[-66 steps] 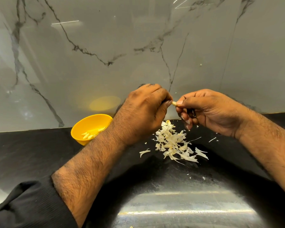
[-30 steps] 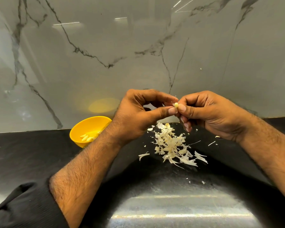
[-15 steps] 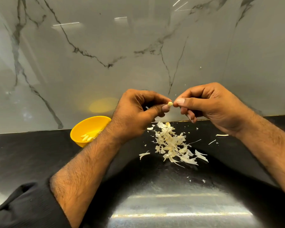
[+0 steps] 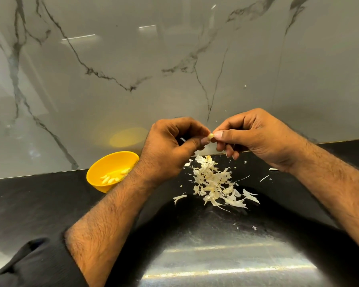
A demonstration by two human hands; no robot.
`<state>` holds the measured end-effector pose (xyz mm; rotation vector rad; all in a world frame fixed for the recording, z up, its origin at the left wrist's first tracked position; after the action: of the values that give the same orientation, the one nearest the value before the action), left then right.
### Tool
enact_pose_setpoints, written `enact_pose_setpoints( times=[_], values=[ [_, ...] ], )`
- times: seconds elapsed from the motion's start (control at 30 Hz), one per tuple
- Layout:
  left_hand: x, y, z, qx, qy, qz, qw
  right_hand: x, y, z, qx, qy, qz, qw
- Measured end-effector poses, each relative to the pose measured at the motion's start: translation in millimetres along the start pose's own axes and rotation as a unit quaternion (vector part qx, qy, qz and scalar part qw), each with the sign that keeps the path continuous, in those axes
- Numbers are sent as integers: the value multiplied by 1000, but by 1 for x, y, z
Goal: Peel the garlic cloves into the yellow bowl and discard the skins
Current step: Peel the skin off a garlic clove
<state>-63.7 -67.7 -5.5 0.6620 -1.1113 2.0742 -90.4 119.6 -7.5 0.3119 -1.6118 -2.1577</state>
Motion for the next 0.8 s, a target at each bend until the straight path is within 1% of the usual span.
enact_pose_setpoints(
  times=[0.27, 0.47, 0.67, 0.8],
  values=[
    [2, 2, 2, 3, 8, -7, 1000, 1, -1, -4, -12, 10, -10, 1000],
    [1, -1, -2, -3, 3, -15, 1000, 4, -4, 0, -19, -18, -8, 1000],
    [2, -3, -2, 3, -16, -24, 1000, 7, -9, -2, 59, -31, -20, 998],
    [1, -5, -5, -6, -6, -21, 1000, 6, -12, -3, 89, -24, -36, 995]
  ],
)
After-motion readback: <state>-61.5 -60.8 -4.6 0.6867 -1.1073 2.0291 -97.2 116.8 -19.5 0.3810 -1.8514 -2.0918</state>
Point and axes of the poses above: each hand's wrist, its own x-axis towards the middle knuckle, its own z-axis out of the back of the hand, y = z × x, the point moved 6 cm from there along x, towards the middle knuckle, and after that the axes turned 11 degrees about -z, right-handed, at the moved point
